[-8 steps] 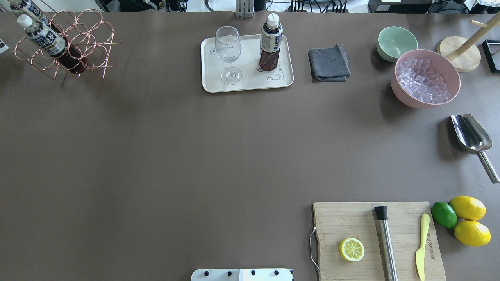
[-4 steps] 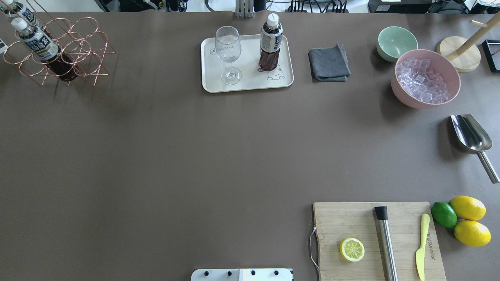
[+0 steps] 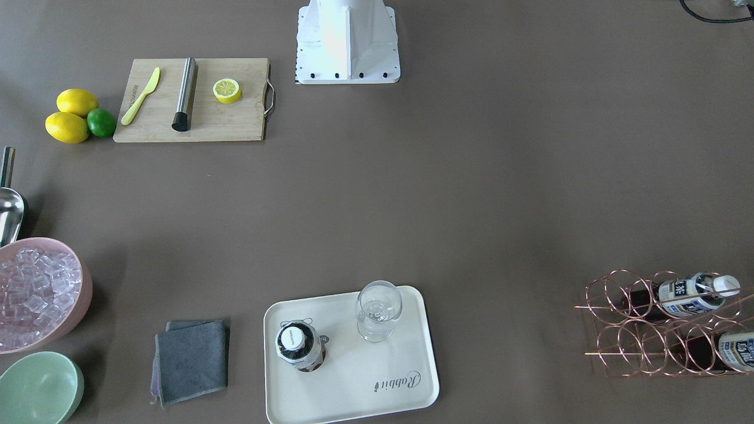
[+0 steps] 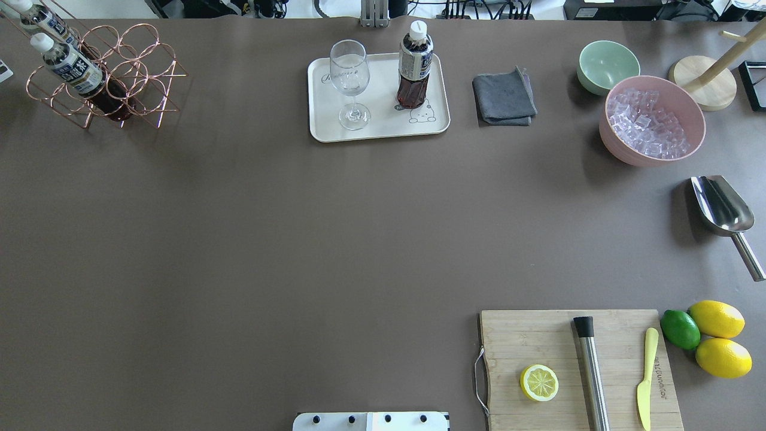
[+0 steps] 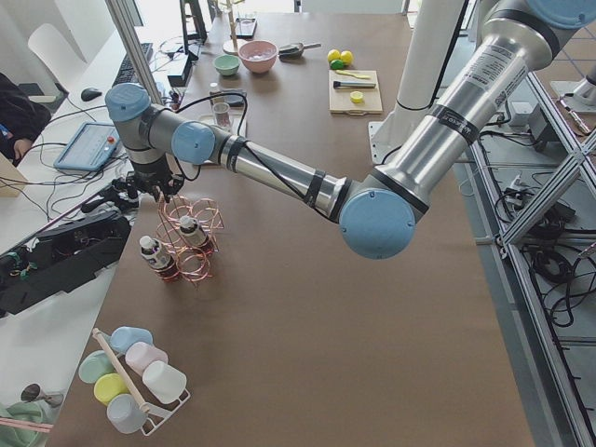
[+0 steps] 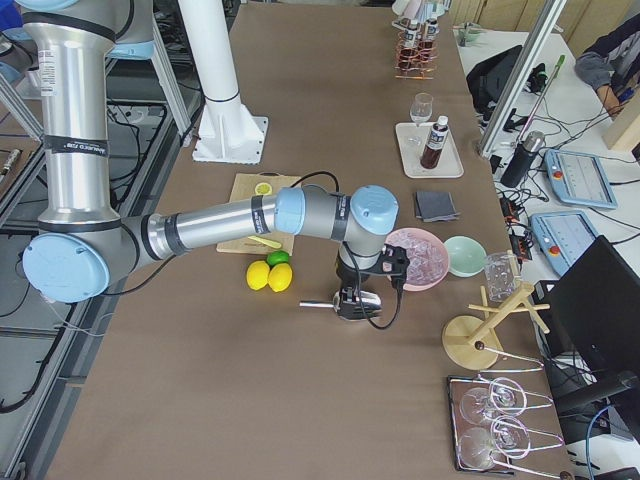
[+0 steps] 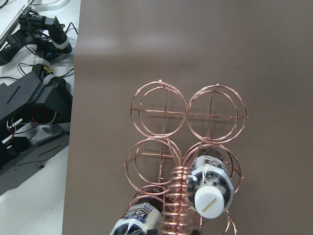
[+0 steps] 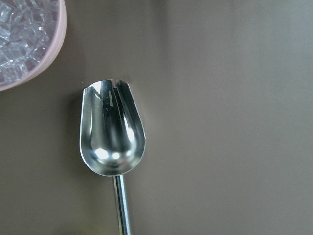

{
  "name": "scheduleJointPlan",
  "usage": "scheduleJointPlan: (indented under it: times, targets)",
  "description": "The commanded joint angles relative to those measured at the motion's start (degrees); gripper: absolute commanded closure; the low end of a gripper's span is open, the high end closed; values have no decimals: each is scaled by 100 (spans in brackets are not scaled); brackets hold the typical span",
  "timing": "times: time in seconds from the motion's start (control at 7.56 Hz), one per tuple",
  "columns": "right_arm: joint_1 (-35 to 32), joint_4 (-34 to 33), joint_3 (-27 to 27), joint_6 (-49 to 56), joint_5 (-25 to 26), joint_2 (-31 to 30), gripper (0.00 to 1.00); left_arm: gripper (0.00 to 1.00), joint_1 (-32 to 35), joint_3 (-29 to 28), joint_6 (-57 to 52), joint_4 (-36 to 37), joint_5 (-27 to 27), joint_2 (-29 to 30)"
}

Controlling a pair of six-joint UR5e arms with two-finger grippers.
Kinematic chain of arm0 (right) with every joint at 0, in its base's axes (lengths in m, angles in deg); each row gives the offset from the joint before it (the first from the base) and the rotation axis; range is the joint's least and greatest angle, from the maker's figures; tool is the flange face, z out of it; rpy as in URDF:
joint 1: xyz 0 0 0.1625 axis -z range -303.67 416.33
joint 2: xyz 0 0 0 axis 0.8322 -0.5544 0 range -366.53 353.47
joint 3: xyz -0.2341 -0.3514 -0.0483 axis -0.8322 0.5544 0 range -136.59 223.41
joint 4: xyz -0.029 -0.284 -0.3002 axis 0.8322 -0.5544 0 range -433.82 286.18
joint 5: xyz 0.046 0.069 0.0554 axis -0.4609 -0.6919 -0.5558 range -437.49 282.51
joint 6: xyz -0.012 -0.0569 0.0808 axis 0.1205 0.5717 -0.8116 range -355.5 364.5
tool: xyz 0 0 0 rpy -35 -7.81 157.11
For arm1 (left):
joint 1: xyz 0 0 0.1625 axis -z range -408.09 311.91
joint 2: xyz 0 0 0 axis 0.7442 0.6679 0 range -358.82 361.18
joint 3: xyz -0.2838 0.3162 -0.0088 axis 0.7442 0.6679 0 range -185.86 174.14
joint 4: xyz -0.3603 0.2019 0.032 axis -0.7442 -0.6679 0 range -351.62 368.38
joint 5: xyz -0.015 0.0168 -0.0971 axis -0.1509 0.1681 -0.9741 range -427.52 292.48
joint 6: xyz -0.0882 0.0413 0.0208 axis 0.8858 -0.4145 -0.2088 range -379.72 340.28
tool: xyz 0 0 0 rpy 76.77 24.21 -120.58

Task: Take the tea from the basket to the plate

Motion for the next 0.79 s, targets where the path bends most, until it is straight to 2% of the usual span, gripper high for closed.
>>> scheduleJointPlan:
  times: [0.0,0.13,0.26,0.4,0.53,0.66]
  targets:
    - [-375,2,523,938,-14,-12,0,100,-40,19,-9,-122,0,-53]
    - [-376,37,497,912,-22,23,0,100,-40,10,-9,-122,0,-53]
    - [-376,359,444,886,-57,41,0,100,-49,10,9,-122,0,-44]
    - [-376,493,539,877,-188,-11,0,78,-49,10,44,-113,0,-44]
    - [-376,503,566,877,-285,-12,0,2,-40,19,53,-122,0,-62]
    - [-376,529,549,877,-390,-12,0,1,-40,36,53,-113,-9,-62]
